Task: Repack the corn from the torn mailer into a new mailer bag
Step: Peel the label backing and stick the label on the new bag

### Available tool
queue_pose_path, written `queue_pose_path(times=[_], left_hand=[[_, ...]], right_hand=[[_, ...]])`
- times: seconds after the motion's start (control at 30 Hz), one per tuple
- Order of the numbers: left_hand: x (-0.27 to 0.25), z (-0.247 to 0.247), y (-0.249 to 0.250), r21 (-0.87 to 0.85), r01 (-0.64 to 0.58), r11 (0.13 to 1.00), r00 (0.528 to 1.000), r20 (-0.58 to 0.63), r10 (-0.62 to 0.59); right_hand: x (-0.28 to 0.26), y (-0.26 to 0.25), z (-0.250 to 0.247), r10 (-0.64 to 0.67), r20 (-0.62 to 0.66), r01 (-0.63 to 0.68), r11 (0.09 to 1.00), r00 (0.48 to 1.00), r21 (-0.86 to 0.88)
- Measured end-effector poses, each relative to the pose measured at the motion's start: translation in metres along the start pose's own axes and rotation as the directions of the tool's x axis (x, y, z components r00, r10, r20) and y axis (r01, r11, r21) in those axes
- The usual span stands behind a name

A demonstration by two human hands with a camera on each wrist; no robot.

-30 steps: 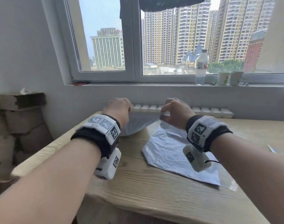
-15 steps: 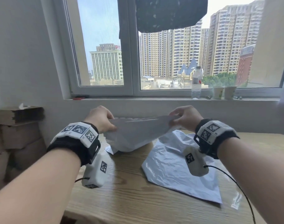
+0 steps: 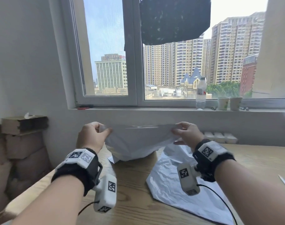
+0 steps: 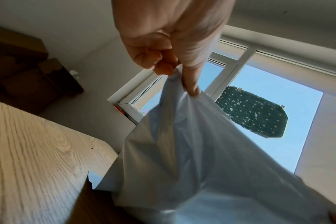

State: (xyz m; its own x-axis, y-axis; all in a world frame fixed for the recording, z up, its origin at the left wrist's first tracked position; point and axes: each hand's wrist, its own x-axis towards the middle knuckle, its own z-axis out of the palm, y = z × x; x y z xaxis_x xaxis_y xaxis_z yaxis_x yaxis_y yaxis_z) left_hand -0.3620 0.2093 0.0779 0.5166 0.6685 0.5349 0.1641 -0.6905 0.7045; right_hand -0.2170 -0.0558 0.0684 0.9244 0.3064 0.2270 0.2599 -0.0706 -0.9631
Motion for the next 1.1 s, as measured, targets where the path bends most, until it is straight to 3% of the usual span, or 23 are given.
queue_pose_path(times=[0.33,0.53,0.73,0.8,0.9,1.0,1.1], left_hand=[[0.038,-0.006,0.046,0.205,-0.175,0.963,0.972,-0.122,0.203],[0.065,0.002,0.072,0.064,-0.165,0.984,0.972,-0.158,0.173],[0.089,0.014,0.085,-0.113,-0.249,0.962,0.951,-0.214,0.222],[0.093,0.017,0.089,-0.151,-0.232,0.961,0.954,-0.228,0.195],[0.093,0.021,0.083,-0.155,-0.177,0.972,0.966,-0.215,0.141],[0.092,0.021,0.071,-0.098,-0.156,0.983,0.971,-0.196,0.135],[0.094,0.016,0.065,-0.077,-0.149,0.986,0.976,-0.172,0.134]], right_hand=[[0.031,-0.053,0.003,-0.231,-0.243,0.223,0.973,0.942,-0.063],[0.044,-0.082,-0.005,-0.293,-0.287,0.306,0.952,0.912,0.0],[0.052,-0.094,-0.017,-0.401,-0.423,0.381,0.915,0.813,-0.136],[0.057,-0.096,-0.018,-0.428,-0.413,0.386,0.904,0.804,-0.185],[0.063,-0.091,-0.02,-0.41,-0.327,0.336,0.905,0.851,-0.26],[0.063,-0.081,-0.027,-0.33,-0.192,0.293,0.935,0.924,-0.198],[0.054,-0.078,-0.03,-0.323,0.002,0.318,0.928,0.946,-0.197]])
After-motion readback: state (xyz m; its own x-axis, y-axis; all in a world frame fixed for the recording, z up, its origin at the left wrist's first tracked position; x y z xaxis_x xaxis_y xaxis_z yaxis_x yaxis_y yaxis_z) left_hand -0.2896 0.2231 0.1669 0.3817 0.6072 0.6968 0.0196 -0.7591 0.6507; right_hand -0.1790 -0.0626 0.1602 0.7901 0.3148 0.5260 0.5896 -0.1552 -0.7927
